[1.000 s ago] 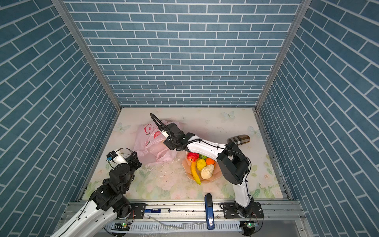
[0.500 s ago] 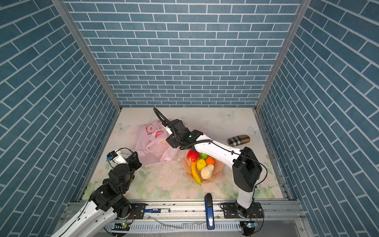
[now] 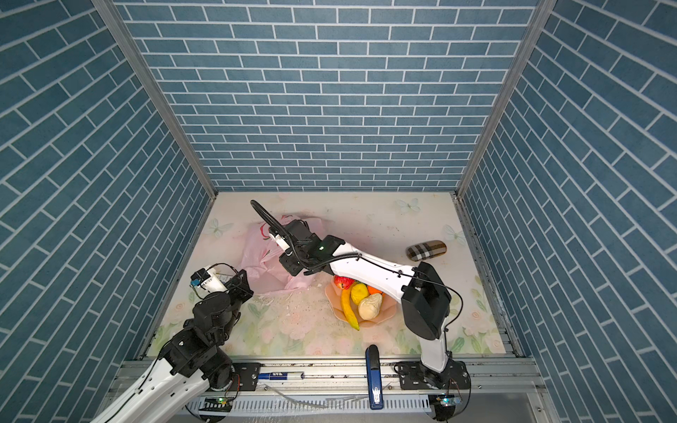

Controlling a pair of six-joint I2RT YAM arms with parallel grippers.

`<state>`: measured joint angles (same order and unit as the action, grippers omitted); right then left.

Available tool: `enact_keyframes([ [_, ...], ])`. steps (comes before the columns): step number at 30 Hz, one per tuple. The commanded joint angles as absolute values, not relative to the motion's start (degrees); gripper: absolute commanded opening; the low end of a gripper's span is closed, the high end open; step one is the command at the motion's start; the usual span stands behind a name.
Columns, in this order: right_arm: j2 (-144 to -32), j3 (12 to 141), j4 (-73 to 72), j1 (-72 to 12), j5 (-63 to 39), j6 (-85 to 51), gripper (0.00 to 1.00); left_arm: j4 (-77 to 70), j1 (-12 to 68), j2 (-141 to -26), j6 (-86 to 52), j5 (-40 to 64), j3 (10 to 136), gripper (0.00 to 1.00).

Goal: Take fruits out of the plastic bag
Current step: Shake the plastic bag at the center of the table, then pick up the fruit from the plastic bag.

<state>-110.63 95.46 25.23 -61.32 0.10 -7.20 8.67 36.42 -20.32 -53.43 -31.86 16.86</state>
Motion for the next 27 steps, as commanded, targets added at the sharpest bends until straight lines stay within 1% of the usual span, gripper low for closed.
enact_keyframes([
  [1,-115.8,99.3,26.2,-61.6,-3.2,-11.5,0.39,7.1,36.8,-20.7,-53.6,-31.8,18.9,0.0],
  [5,-120.2,101.5,25.8,-61.2,-1.3,-13.1,0.39,7.1,36.7,-20.7,-53.1,-32.1,20.0,0.0],
  [10,-123.9,103.6,23.9,-59.7,2.3,-15.8,0.43,7.6,36.7,-19.7,-52.7,-31.5,20.6,0.0],
  [14,-124.8,104.3,22.0,-59.1,7.6,-17.4,0.52,9.0,36.8,-18.6,-53.5,-30.9,20.2,0.0],
  [19,-125.2,104.5,19.6,-57.9,10.2,-20.7,0.66,10.5,36.7,-17.3,-54.6,-30.5,19.2,0.0],
  [27,-130.7,108.0,16.4,-56.8,11.7,-22.5,0.78,10.9,36.7,-17.5,-54.9,-29.2,18.7,0.0],
])
